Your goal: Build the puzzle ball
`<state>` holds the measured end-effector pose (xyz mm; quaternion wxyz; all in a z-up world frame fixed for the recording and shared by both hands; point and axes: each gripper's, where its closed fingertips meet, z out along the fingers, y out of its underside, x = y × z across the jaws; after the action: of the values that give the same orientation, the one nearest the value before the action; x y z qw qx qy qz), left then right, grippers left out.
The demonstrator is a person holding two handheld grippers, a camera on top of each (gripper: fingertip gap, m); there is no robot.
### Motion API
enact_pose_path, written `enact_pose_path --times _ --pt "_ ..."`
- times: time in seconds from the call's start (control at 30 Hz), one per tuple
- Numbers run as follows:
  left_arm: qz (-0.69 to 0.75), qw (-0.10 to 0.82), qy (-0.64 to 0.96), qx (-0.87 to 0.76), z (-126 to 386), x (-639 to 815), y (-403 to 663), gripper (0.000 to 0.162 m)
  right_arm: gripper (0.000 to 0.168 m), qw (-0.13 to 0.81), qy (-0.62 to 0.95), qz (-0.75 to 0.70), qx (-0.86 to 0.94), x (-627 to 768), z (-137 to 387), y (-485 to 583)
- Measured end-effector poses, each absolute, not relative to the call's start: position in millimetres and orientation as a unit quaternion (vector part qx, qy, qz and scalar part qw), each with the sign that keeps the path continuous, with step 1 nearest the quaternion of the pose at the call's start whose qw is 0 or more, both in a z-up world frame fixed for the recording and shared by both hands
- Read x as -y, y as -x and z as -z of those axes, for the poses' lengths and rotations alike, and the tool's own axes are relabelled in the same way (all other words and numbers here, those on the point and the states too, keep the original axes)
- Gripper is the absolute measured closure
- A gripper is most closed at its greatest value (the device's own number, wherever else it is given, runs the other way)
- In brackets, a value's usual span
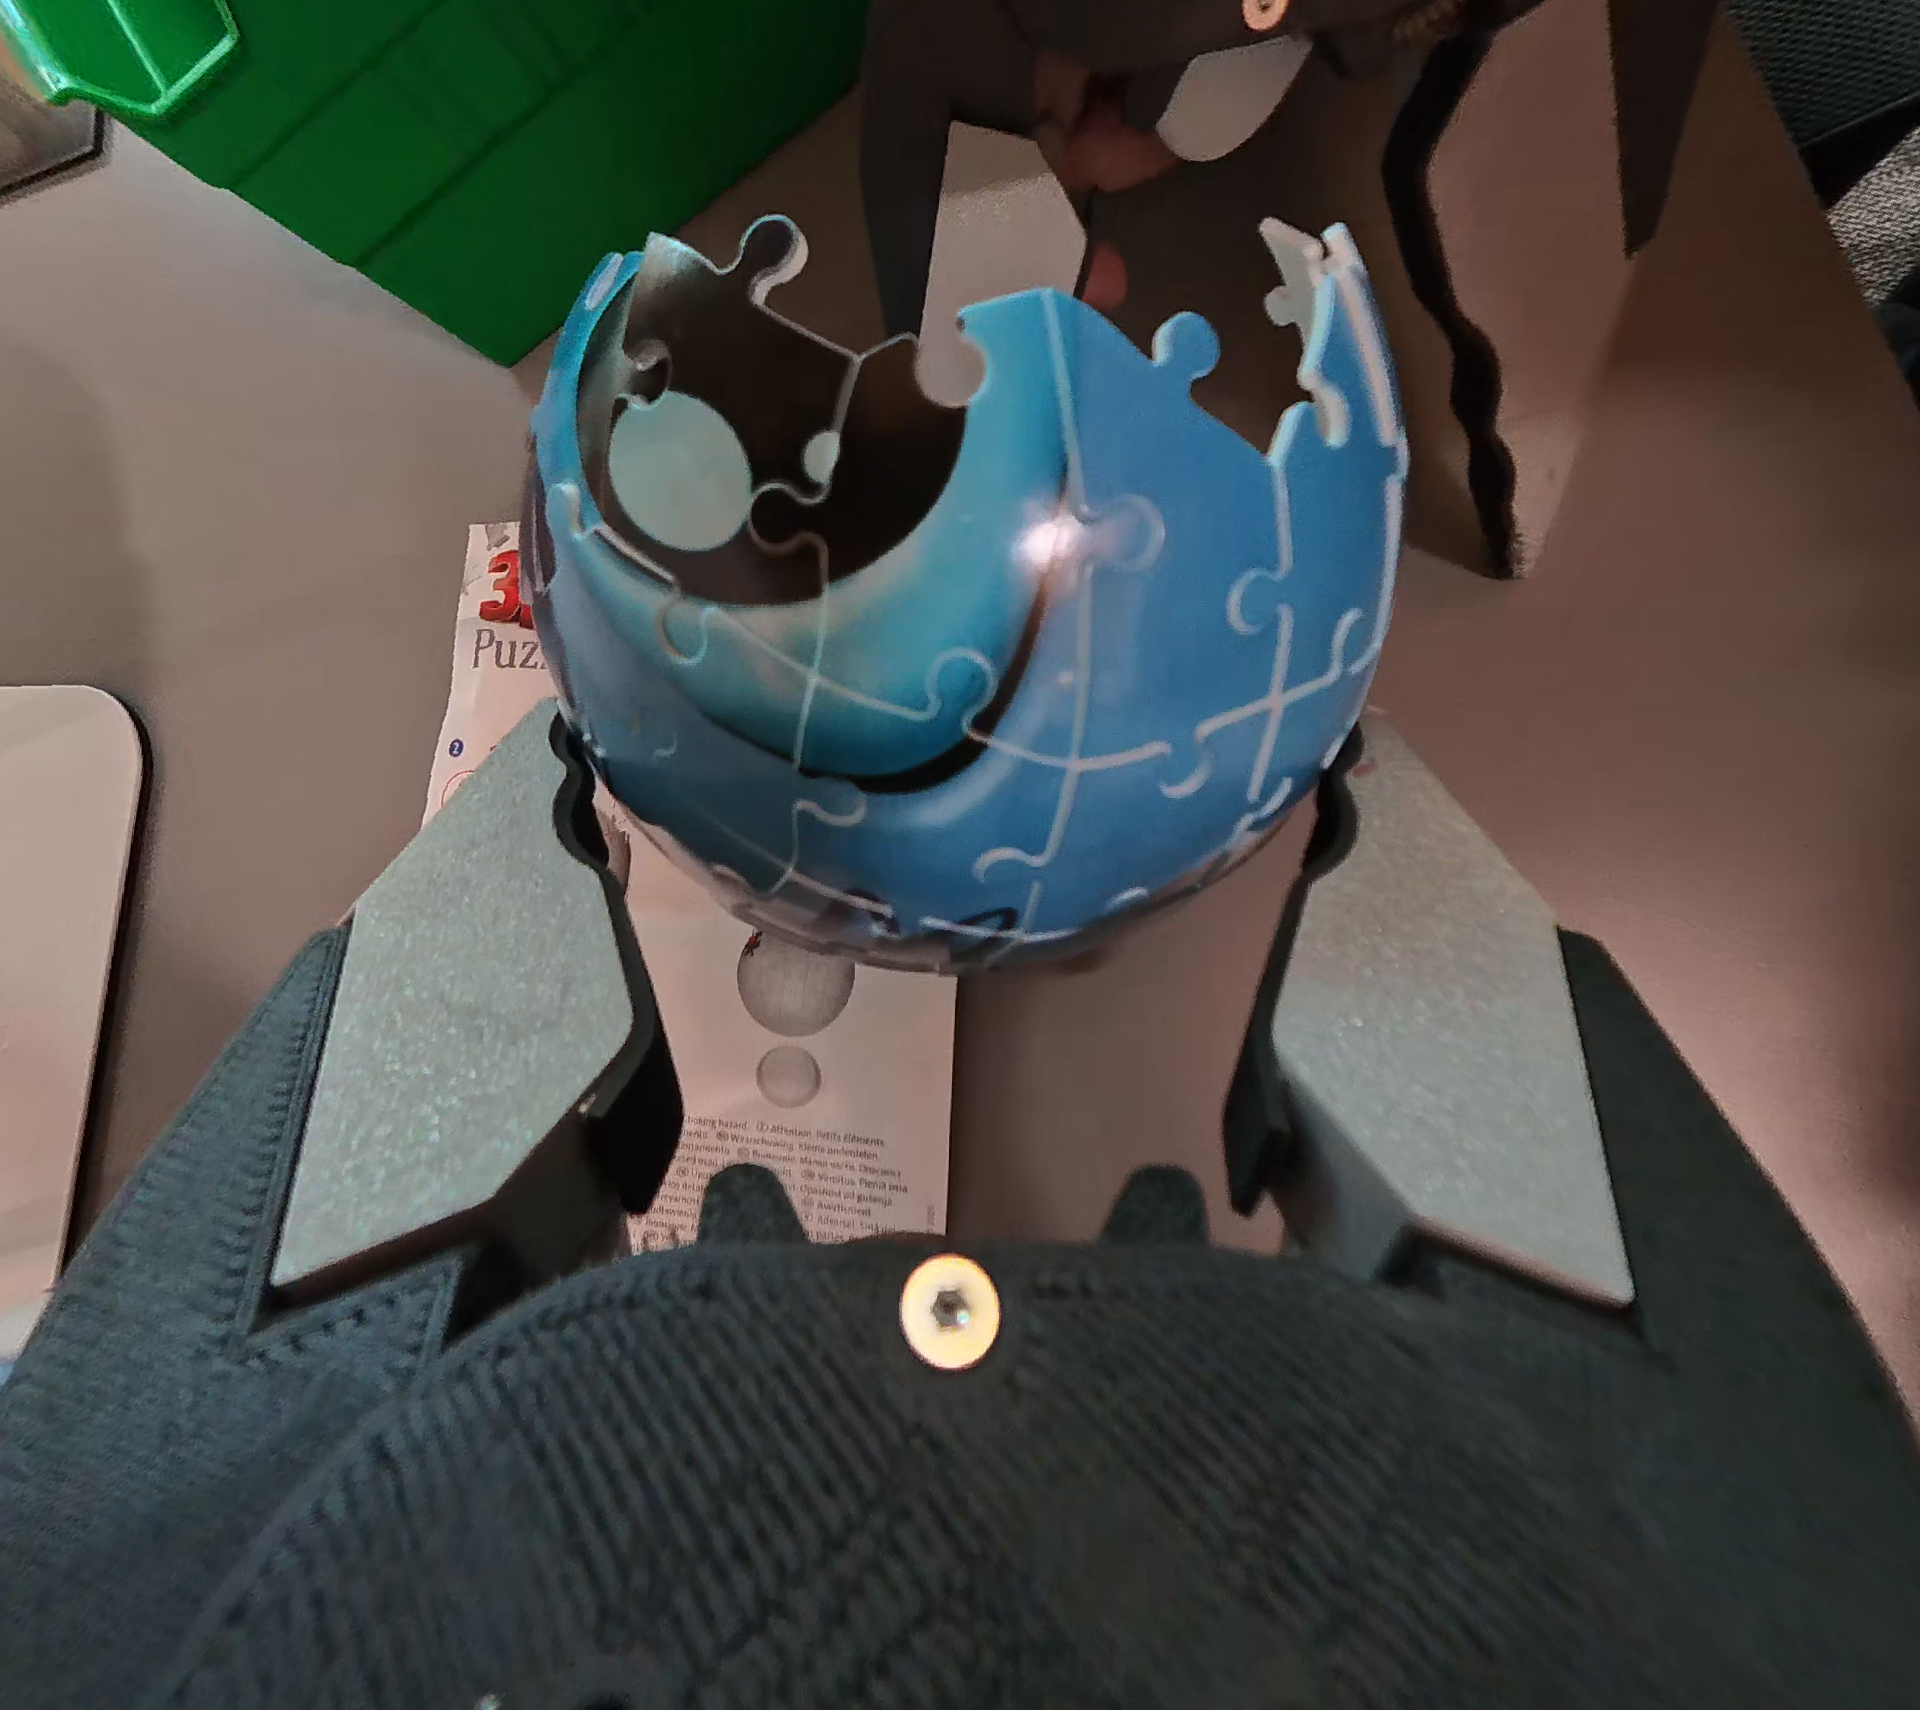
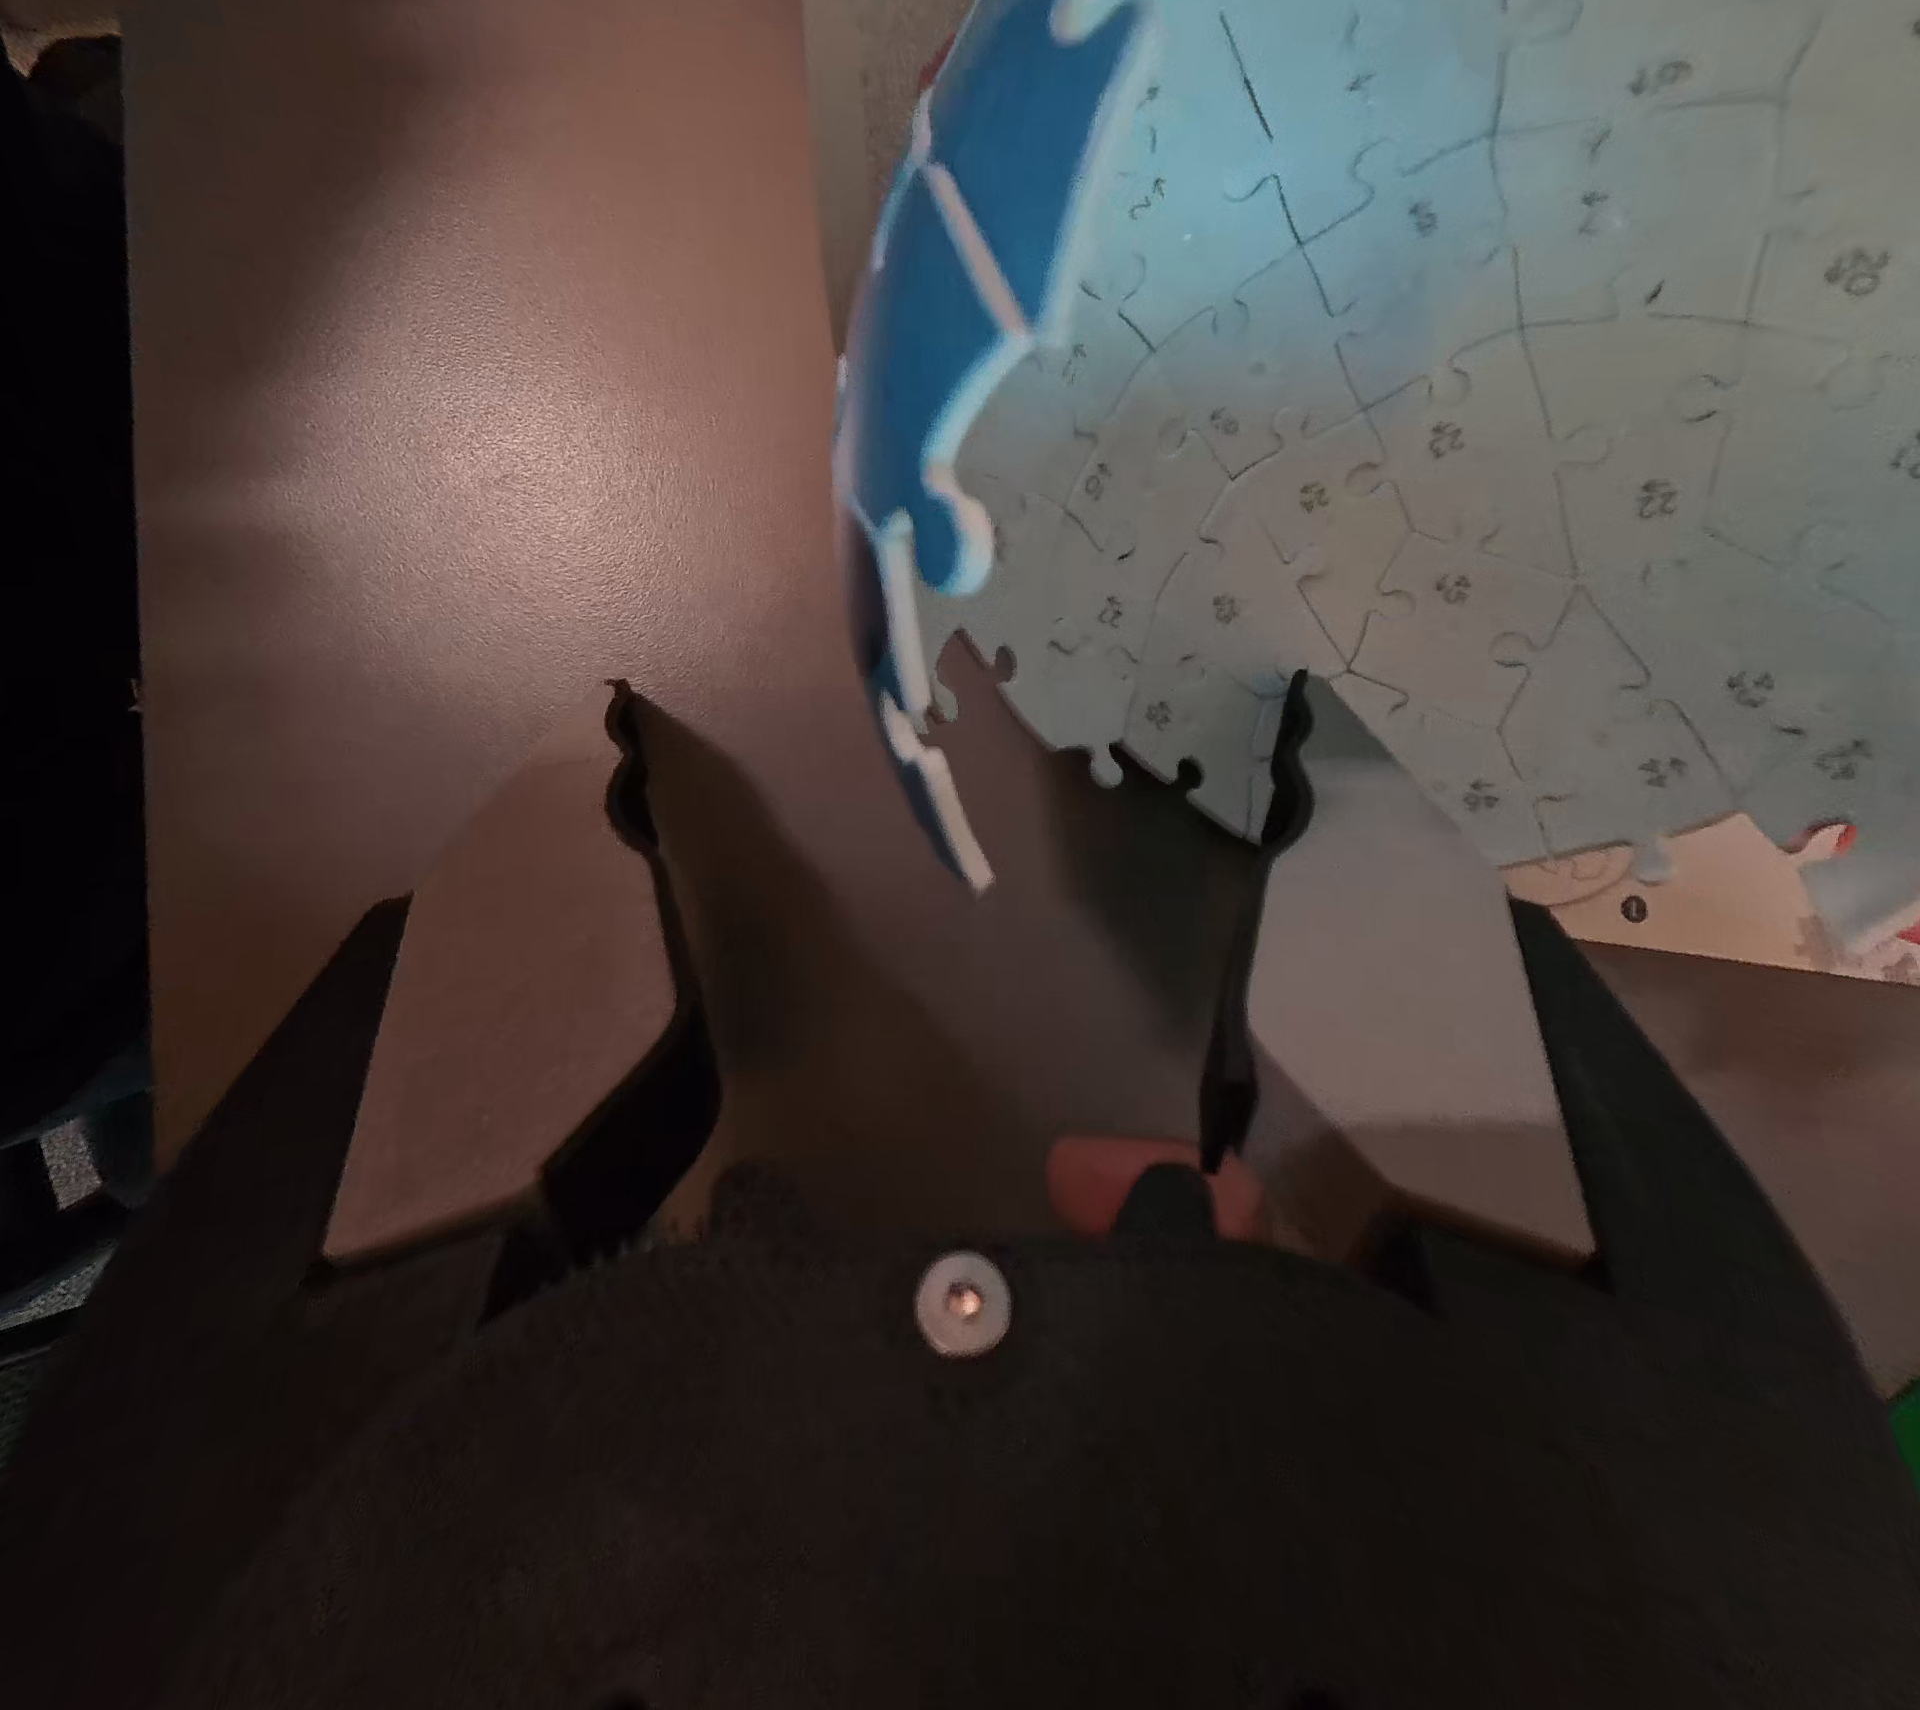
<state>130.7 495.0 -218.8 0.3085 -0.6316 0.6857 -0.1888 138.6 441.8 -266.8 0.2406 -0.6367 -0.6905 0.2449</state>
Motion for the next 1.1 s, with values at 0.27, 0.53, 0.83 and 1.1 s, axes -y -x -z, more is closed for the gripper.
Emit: enact_pose_path --times 0.27,0.53,0.83,1.1 --pt "0.19 0.307 0.633 -0.685 218.7 -495.0 -130.6 0.027 0.05 0.247 0.639 -0.248 0.685 -442.1 266.7 -137.6" --pt "0.188 0.307 0.634 -0.684 219.2 -495.1 -129.3 0.027 0.052 0.249 0.633 -0.25 0.689 -439.8 266.1 -136.4" --pt "0.17 0.313 0.637 -0.683 223.6 -492.1 -121.8 0.026 0.019 0.232 0.665 -0.298 0.644 -426.8 240.0 -150.6" --pt "0.159 0.338 0.652 -0.66 228.3 -486.9 -109.1 0.027 0.061 0.471 0.676 -0.343 0.451 -473.6 157.3 -170.9"
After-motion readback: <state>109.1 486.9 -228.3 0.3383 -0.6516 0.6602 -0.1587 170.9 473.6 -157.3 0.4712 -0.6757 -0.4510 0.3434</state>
